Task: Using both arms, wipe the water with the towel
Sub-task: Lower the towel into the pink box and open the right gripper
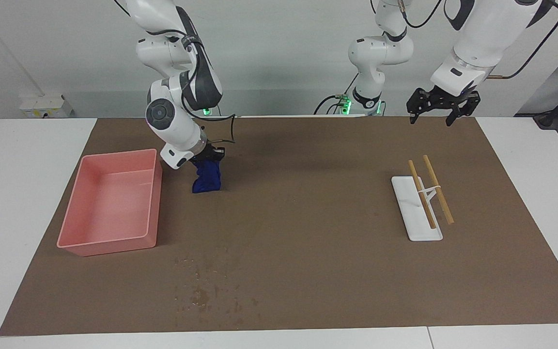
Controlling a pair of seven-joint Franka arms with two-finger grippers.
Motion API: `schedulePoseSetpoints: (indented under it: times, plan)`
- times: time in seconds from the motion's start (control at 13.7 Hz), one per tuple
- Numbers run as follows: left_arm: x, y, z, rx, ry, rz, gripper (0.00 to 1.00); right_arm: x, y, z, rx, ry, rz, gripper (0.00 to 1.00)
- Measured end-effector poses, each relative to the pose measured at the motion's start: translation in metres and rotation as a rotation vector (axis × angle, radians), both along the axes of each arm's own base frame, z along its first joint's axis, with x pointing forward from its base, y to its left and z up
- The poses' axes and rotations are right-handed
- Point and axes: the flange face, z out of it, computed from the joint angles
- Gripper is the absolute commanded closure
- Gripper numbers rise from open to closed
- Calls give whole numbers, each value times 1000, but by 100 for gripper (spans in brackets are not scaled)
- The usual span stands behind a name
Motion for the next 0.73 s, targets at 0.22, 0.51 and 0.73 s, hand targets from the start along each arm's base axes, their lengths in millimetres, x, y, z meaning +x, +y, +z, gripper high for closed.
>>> schedulePoseSetpoints:
  times: [0.22, 0.51, 0.73]
  plan:
    - [0, 0, 0, 0, 0, 0, 0, 12, -20, 77, -58, -12, 38, 100]
    - [0, 0, 0, 0, 0, 0, 0, 21, -82, 169, -134, -47, 116, 100]
    - [0, 0, 0, 0, 0, 0, 0, 27, -148, 182, -178, -71, 222, 100]
